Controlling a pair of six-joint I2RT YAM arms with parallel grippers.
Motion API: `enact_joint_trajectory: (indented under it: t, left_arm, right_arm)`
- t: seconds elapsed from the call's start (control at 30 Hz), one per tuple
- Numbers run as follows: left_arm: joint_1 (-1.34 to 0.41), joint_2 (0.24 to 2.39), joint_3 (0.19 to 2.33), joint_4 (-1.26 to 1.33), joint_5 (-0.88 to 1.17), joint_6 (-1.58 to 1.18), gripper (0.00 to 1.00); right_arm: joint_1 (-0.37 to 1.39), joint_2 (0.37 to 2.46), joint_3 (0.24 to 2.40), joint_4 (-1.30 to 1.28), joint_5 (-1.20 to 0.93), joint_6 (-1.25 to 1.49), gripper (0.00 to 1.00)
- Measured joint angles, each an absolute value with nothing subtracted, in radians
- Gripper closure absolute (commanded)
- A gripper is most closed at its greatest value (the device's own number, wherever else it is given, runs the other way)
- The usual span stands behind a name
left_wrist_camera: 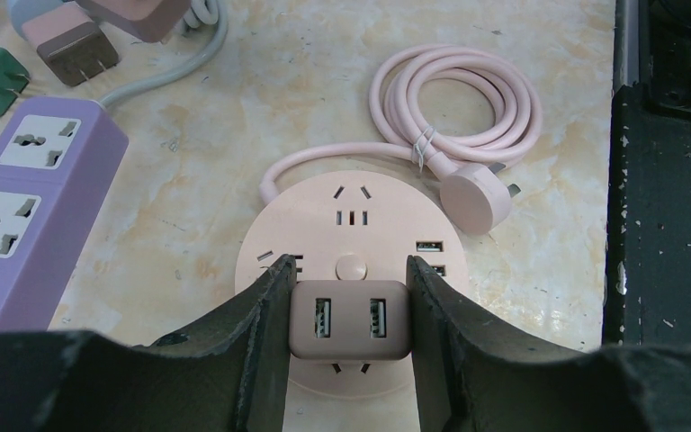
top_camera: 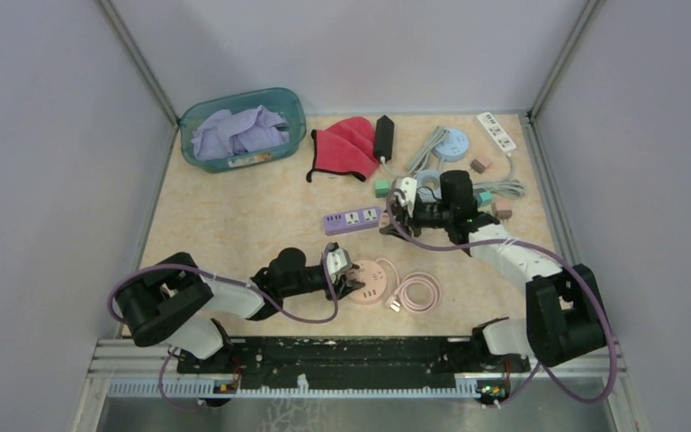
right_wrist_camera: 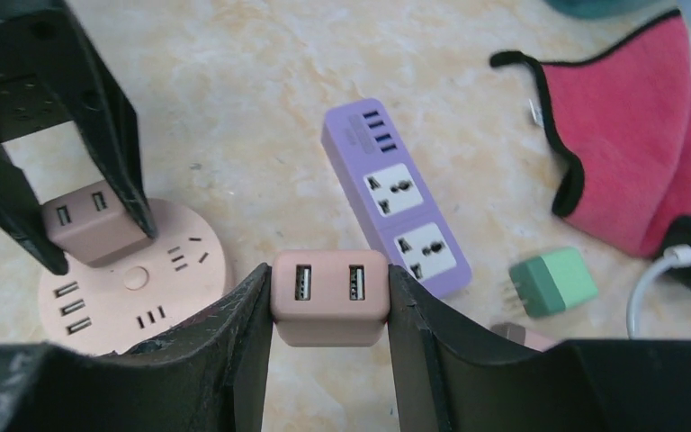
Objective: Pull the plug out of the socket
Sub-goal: Remove the plug from the socket, then place the plug at the center of the board.
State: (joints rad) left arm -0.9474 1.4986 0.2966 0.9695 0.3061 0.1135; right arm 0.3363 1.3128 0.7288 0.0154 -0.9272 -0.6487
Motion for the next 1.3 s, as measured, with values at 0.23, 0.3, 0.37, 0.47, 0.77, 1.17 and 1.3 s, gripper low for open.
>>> enact_joint_trajectory:
  t: [0.23, 0.3, 0.37, 0.47, 0.77, 1.17, 1.3]
  left_arm:
    - [-0.947, 1.497, 0.299, 0.964, 0.299, 0.107, 0.99]
    - [-0.947, 1.497, 0.299, 0.964, 0.298, 0.106, 0.99]
    - [-0.947, 1.497, 0.299, 0.962, 0.296, 0.105, 0.99]
    - [-0.947, 1.496, 0.299, 0.96, 0.293, 0.105, 0.99]
    - [-0.947, 1.492, 0.301, 0.952, 0.289, 0.102, 0.99]
    - [-0.947, 1.492, 0.307, 0.942, 0.289, 0.102, 0.99]
    - [-0.947, 1.492, 0.308, 0.939, 0.289, 0.102, 0.99]
  right_arm:
    - [0.287, 1.313, 0.676, 0.182, -0.784, -0.45, 0.89]
    - [0.285, 1.313, 0.667, 0.234, -0.728, -0.396, 0.88]
    - [0.285, 1.317, 0.66, 0.281, -0.67, -0.347, 0.87]
    - [0.285, 1.336, 0.653, 0.338, -0.583, -0.284, 0.87]
    - [0.285, 1.411, 0.648, 0.394, -0.379, -0.197, 0.82]
    - [0.285, 1.501, 0.673, 0.347, -0.312, -0.164, 0.63]
    - [0.285, 1.503, 0.688, 0.336, -0.3, -0.162, 0.58]
